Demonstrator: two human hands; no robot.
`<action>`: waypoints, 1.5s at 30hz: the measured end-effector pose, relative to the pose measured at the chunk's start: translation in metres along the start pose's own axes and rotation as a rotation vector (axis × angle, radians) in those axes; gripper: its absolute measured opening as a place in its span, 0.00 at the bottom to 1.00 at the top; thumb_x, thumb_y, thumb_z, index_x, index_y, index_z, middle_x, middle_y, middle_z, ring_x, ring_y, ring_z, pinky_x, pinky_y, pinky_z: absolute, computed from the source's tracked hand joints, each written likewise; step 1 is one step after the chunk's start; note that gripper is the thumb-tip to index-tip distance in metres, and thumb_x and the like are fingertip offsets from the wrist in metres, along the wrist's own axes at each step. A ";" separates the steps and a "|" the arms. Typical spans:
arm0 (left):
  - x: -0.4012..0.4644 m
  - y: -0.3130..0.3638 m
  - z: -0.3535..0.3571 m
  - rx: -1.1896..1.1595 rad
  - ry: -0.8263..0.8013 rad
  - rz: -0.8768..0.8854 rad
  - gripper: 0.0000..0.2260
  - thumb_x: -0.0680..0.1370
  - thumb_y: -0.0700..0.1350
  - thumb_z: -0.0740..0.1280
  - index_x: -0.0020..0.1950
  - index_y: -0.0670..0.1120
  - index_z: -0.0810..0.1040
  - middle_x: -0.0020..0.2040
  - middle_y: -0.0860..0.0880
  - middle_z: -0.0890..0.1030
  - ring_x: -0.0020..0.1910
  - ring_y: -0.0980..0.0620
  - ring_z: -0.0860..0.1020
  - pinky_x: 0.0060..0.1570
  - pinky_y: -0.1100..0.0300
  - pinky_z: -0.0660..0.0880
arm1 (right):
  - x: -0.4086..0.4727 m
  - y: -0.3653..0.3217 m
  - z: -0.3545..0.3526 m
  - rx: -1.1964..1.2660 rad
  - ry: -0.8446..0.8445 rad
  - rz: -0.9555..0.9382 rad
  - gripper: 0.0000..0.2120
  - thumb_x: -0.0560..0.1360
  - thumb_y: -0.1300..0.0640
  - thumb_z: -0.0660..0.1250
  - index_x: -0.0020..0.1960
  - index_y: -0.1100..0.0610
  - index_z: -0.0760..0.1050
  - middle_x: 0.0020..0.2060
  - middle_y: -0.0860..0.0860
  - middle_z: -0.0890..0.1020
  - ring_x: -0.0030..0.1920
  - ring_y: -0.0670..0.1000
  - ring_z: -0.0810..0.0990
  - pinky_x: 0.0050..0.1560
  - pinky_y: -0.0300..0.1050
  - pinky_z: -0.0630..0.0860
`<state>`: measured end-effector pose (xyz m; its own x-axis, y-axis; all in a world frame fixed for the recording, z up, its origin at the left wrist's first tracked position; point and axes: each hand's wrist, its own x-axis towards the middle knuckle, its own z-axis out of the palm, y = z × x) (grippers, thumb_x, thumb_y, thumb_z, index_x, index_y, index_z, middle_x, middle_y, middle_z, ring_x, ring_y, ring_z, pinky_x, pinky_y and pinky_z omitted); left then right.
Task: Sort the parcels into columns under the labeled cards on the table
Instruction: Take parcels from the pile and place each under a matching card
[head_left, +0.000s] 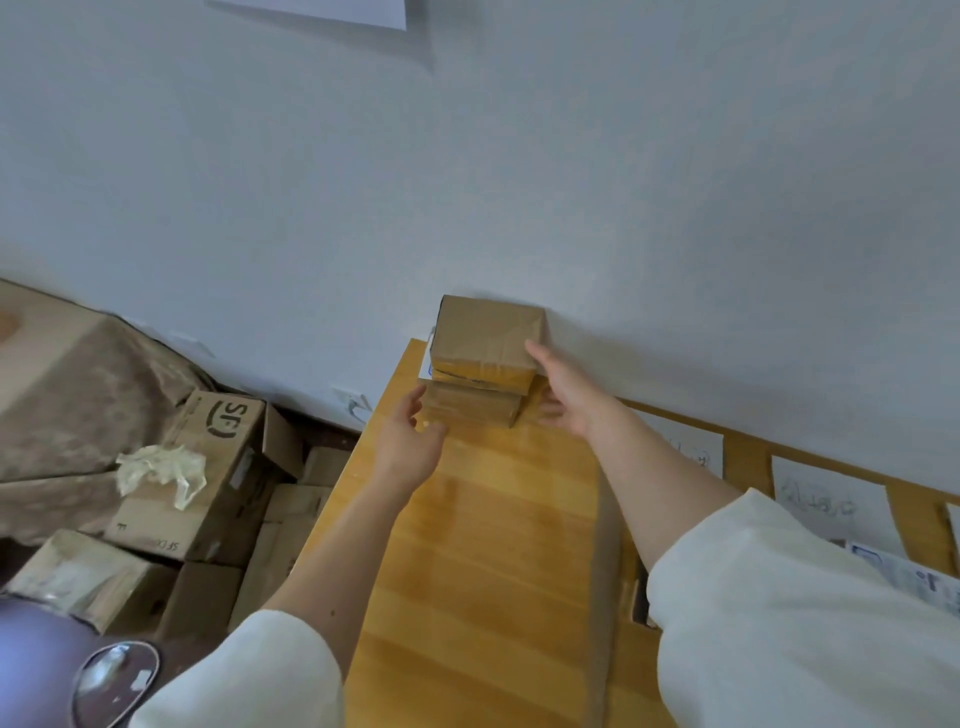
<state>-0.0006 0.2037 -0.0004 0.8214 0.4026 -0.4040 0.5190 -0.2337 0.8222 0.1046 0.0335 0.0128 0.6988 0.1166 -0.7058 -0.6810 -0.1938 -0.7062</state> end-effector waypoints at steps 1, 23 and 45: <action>0.001 0.000 0.000 -0.009 -0.012 0.003 0.27 0.79 0.43 0.64 0.75 0.56 0.62 0.72 0.50 0.69 0.70 0.49 0.68 0.55 0.58 0.69 | 0.002 0.000 0.001 0.026 -0.024 0.006 0.35 0.72 0.34 0.65 0.73 0.50 0.64 0.68 0.55 0.70 0.64 0.58 0.71 0.67 0.58 0.70; -0.068 0.013 -0.006 -0.563 -0.248 -0.203 0.27 0.74 0.69 0.58 0.66 0.54 0.72 0.58 0.51 0.79 0.56 0.48 0.81 0.55 0.47 0.79 | -0.122 0.075 -0.035 -0.361 0.072 -0.615 0.42 0.64 0.58 0.79 0.70 0.40 0.62 0.68 0.43 0.68 0.67 0.42 0.69 0.63 0.42 0.71; -0.188 -0.063 0.029 -0.637 -0.279 -0.339 0.18 0.80 0.56 0.59 0.65 0.48 0.74 0.62 0.47 0.78 0.60 0.47 0.78 0.58 0.51 0.75 | -0.244 0.188 -0.057 -0.350 0.292 -0.652 0.50 0.58 0.54 0.83 0.72 0.48 0.60 0.65 0.45 0.65 0.67 0.43 0.67 0.68 0.37 0.66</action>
<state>-0.1810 0.1171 0.0123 0.7152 0.1034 -0.6912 0.5857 0.4509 0.6735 -0.1818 -0.0871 0.0556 0.9950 0.0618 -0.0791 -0.0404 -0.4751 -0.8790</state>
